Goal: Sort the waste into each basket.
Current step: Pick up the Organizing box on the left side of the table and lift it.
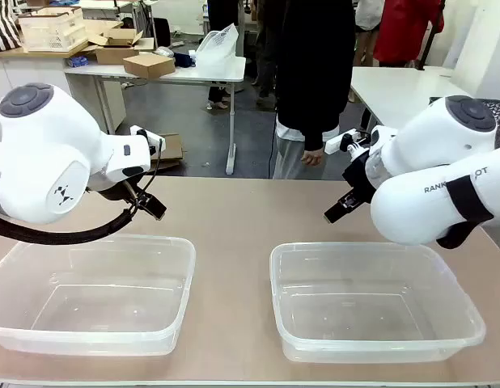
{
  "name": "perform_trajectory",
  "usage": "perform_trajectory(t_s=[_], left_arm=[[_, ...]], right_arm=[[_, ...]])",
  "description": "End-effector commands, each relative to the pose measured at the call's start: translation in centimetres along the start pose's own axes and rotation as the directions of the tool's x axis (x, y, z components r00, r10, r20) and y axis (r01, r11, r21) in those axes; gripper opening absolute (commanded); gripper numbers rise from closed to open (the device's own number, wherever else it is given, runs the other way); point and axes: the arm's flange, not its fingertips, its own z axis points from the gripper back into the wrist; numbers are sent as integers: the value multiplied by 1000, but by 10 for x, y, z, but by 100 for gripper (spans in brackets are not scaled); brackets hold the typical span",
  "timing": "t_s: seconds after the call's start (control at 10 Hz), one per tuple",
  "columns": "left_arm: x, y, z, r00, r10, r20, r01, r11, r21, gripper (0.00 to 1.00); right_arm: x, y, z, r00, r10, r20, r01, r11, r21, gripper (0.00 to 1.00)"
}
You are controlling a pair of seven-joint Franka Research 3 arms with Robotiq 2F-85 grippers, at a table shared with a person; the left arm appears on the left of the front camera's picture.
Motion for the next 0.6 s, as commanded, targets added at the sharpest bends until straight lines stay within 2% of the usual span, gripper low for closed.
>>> perform_trajectory(t_s=[0.0, 0.5], left_arm=[[0, 0, 0, 1000, 0, 0, 0, 1000, 0, 100], [0, 0, 0, 1000, 0, 0, 0, 1000, 0, 100]], right_arm=[[0, 0, 0, 1000, 0, 0, 0, 1000, 0, 100], [0, 0, 0, 1000, 0, 0, 0, 1000, 0, 100]])
